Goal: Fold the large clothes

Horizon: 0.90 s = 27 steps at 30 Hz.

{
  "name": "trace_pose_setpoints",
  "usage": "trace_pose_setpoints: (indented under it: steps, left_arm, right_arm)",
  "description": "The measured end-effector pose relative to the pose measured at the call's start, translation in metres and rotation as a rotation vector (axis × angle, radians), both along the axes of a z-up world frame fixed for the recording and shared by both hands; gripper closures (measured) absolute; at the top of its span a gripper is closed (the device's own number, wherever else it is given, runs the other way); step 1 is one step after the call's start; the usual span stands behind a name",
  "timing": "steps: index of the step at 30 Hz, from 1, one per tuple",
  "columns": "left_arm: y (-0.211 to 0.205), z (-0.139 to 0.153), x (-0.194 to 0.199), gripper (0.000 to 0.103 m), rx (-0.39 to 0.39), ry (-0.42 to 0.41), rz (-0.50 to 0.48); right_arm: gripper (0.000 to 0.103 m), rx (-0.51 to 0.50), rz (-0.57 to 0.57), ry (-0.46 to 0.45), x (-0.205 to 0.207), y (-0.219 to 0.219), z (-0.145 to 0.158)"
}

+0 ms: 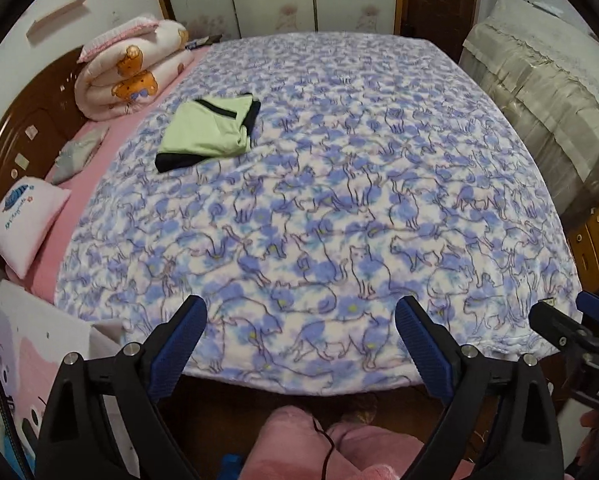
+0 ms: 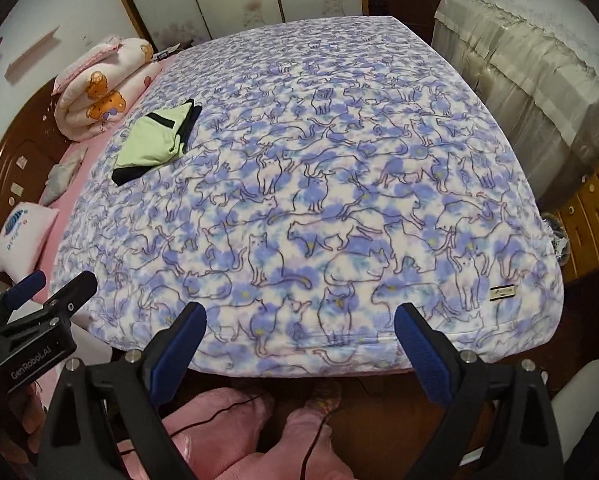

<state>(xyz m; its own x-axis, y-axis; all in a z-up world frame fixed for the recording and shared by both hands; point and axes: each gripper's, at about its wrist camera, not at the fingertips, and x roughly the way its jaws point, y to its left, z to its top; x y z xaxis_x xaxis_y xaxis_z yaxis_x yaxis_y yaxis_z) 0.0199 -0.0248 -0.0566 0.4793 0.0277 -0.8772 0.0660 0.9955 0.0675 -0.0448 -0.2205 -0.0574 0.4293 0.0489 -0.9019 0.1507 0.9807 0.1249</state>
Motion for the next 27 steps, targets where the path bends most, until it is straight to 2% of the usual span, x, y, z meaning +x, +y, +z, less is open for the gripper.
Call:
trace_pose_setpoints:
  steps: [2, 4, 6, 13, 27]
  left_arm:
    - [0.002, -0.006, -0.001, 0.007, -0.001, 0.021, 0.014]
    - [0.004, -0.008, -0.002, 0.000, -0.027, 0.030, 0.028]
    - [0.007, -0.010, -0.004, 0.001, -0.039, 0.032, 0.035]
    - [0.008, -0.010, -0.010, 0.001, -0.034, 0.016, 0.039]
    - [0.005, -0.003, -0.011, 0.001, -0.050, -0.014, 0.003]
  right_arm:
    - [0.007, -0.010, 0.021, 0.018, 0.000, 0.003, -0.003]
    - [0.005, -0.022, 0.036, 0.011, 0.000, 0.006, -0.002]
    - [0.000, -0.041, 0.041, -0.007, -0.003, 0.007, 0.002]
    - [0.000, -0.077, 0.060, -0.018, -0.005, 0.012, 0.006]
    - [0.000, -0.085, 0.057, -0.020, -0.006, 0.015, 0.008]
